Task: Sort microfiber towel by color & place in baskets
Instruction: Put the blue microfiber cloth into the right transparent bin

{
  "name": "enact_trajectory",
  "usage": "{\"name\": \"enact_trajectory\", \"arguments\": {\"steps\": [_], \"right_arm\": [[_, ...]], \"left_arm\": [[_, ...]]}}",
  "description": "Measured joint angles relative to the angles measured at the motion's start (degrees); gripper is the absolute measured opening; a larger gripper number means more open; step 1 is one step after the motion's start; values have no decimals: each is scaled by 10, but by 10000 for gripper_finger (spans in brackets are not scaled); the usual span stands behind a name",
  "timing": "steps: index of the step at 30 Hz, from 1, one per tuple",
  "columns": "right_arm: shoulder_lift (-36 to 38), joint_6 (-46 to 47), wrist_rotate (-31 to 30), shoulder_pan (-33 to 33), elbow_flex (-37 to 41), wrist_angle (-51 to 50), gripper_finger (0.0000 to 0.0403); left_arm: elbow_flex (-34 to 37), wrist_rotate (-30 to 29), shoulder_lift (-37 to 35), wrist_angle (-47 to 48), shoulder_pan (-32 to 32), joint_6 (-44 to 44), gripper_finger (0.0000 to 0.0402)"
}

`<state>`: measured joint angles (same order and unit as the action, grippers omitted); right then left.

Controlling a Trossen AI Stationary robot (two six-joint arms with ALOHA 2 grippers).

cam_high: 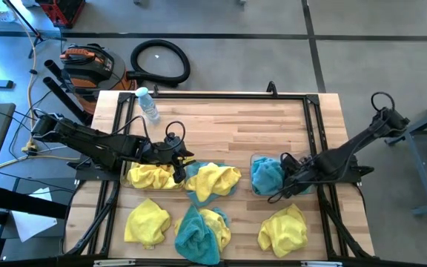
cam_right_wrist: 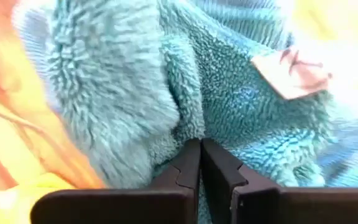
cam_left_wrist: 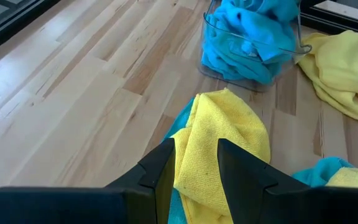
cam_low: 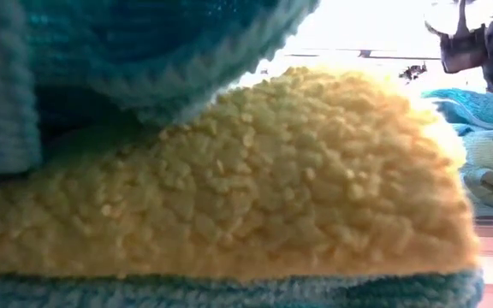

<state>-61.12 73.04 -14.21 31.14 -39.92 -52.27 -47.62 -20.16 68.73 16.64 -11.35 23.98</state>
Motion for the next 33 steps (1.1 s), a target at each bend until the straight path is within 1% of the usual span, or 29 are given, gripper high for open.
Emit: {"name": "enact_trajectory", "arguments": {"steps": [4,6,9,11,13,16,19,21,24,26,30,33], "right_arm": [[0,0,-27,0,-67,-78,12],[0,-8,-48,0,-95,-102,12],[0,-48,-95,0,-118,-89,12],[0,-82,-110,-4,-117,-51,12],[0,-111,-103,-12,-103,-7,11],[-1,-120,-74,-26,-59,50,3],[-1,-112,-50,-40,6,104,2],[-1,-101,-32,-47,54,157,1],[-1,-104,-27,-54,124,262,1],[-1,-104,-27,-58,154,310,1],[0,-106,-25,-61,165,318,1],[8,-131,-12,-62,138,281,0]], "left_arm": [[0,0,0,0,0,0,110],[0,0,0,0,0,0,110],[0,0,0,0,0,0,110],[0,0,0,0,0,0,110],[0,0,0,0,0,0,110],[0,0,0,0,0,0,110],[0,0,0,0,0,0,110],[0,0,0,0,0,0,110],[0,0,0,0,0,0,110],[0,0,0,0,0,0,110],[0,0,0,0,0,0,110],[0,0,0,0,0,0,110]]}}
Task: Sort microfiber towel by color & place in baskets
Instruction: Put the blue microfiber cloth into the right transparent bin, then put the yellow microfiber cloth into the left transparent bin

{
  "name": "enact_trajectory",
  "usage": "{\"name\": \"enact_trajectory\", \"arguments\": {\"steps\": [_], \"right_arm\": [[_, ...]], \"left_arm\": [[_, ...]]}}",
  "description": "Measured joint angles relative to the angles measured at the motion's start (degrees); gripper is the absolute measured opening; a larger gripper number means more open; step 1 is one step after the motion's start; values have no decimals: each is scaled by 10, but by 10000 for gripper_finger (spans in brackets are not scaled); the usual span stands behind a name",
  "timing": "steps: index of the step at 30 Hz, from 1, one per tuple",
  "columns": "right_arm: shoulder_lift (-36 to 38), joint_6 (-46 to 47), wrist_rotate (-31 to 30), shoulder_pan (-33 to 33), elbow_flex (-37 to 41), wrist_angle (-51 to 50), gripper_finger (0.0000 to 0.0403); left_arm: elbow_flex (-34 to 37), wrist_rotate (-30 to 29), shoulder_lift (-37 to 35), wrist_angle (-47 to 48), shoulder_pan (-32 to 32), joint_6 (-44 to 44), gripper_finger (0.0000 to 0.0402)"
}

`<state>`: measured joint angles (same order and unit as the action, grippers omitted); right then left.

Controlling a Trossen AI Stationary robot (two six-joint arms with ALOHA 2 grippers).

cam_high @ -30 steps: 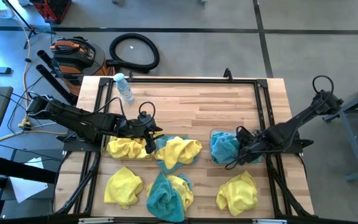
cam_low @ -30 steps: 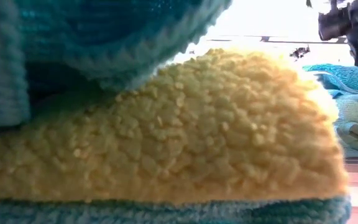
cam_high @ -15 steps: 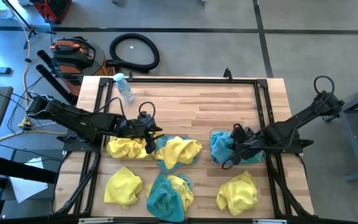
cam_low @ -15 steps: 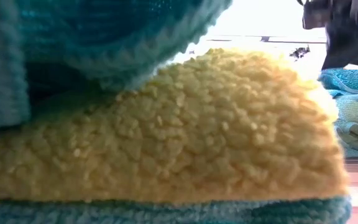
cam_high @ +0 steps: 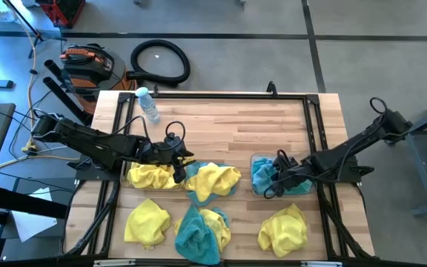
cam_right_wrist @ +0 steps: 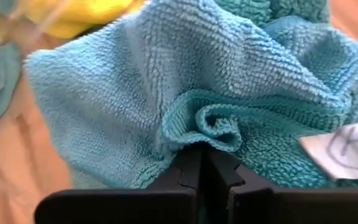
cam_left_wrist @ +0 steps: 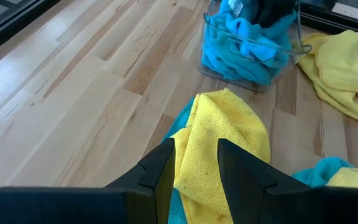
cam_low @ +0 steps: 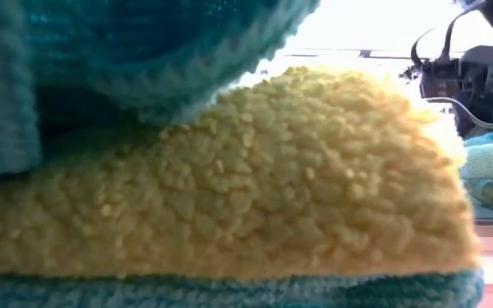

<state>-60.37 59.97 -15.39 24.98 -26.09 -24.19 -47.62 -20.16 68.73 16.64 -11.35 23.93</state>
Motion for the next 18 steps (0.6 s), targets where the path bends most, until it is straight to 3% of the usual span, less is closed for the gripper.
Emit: {"name": "enact_trajectory", "arguments": {"steps": [4,11,18], "right_arm": [[17,-19,2,0,-74,-101,0],[52,-84,-73,12,-211,-258,0],[115,-120,-149,16,-237,-350,0]], "left_arm": [[0,0,0,1,0,0,110],[0,0,0,1,1,-40,110],[-4,-25,24,-15,1,-10,110]]}}
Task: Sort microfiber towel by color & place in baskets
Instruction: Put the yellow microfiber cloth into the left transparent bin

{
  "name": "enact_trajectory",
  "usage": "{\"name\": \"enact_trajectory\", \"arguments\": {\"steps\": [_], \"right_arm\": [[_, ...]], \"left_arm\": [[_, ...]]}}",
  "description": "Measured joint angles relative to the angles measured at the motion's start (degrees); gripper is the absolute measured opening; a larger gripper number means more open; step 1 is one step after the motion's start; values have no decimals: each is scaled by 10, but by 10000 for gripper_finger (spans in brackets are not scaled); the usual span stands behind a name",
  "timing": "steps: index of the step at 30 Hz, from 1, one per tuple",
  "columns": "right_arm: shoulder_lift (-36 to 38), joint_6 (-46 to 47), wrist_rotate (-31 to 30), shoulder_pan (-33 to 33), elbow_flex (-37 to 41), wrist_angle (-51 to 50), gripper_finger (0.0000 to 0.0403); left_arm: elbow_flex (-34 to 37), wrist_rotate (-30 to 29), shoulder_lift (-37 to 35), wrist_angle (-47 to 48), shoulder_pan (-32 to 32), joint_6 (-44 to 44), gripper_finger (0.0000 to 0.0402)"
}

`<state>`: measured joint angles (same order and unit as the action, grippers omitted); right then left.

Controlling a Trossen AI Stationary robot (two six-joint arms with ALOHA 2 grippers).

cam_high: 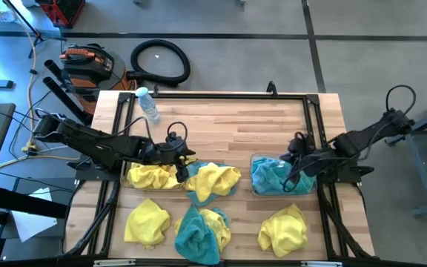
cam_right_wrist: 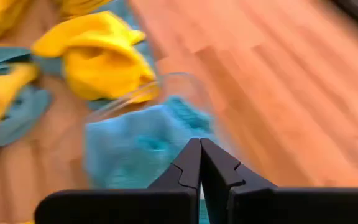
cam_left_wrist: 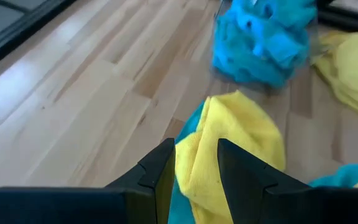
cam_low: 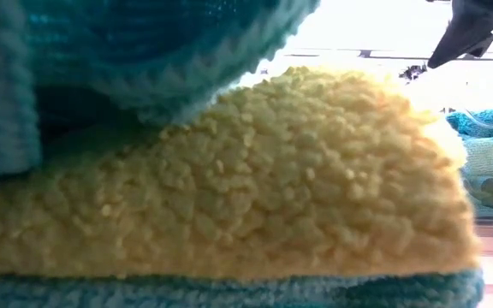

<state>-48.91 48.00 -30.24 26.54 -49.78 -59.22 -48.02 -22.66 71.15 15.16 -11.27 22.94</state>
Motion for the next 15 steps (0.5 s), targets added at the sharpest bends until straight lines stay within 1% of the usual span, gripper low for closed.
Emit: {"name": "enact_trajectory", "arguments": {"steps": [2,5,9,15], "right_arm": [[17,11,-25,0,0,-25,0],[37,10,-57,0,0,-32,0],[47,5,-86,0,0,-29,0],[43,5,-90,0,0,-29,0]], "left_arm": [[-20,-1,28,-1,0,6,110],[-63,1,78,2,1,6,110],[-130,33,154,3,9,5,110],[-231,40,278,57,22,5,110]]}}
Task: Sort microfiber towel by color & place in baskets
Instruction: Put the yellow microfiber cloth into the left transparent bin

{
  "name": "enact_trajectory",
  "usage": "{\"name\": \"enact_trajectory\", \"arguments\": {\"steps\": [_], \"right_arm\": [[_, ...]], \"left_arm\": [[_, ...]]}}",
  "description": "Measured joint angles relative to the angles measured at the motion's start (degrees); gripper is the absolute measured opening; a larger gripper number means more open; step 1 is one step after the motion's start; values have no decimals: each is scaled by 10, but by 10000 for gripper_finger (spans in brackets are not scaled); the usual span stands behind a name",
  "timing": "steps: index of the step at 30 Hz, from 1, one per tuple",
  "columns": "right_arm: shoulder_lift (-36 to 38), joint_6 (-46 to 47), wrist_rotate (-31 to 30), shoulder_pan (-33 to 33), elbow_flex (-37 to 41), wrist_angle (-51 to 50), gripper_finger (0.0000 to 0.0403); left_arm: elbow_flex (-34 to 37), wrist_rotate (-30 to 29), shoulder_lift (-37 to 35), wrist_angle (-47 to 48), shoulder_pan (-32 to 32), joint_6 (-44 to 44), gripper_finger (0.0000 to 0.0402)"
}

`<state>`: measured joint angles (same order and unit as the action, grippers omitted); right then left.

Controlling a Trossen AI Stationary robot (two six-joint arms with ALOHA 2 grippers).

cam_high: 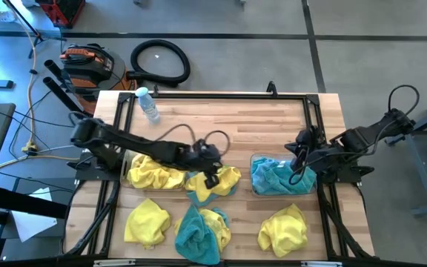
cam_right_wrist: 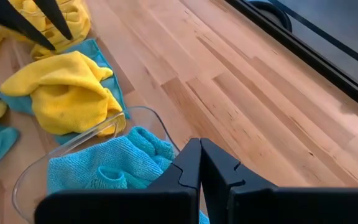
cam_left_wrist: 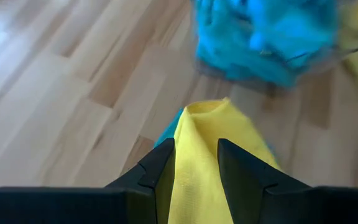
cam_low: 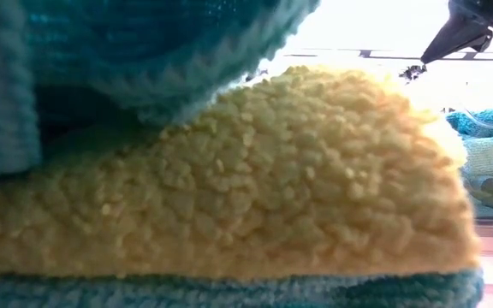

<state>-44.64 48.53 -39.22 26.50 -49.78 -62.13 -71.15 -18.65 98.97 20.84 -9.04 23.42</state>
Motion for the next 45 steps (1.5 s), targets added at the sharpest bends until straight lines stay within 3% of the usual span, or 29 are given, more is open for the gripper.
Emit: {"name": "enact_trajectory", "arguments": {"steps": [7,14,17,19,21,26,35,45], "right_arm": [[-4,5,-1,0,0,1,0],[-17,5,-9,0,0,3,0],[-23,5,-11,0,0,7,0],[-26,5,-11,0,0,7,0],[-28,5,-12,0,0,7,0],[-30,5,-25,0,0,7,0],[-31,5,-28,0,0,7,0],[-31,0,-28,0,0,6,0]], "left_arm": [[-80,25,121,34,11,0,110],[-99,55,187,59,19,0,107],[-99,45,191,110,21,19,77],[-99,25,186,134,20,26,35],[-98,12,173,138,16,17,10],[-98,-10,107,142,-1,-7,3],[-98,-129,-70,206,-59,-24,1],[-98,-273,-226,400,-157,96,0]]}}
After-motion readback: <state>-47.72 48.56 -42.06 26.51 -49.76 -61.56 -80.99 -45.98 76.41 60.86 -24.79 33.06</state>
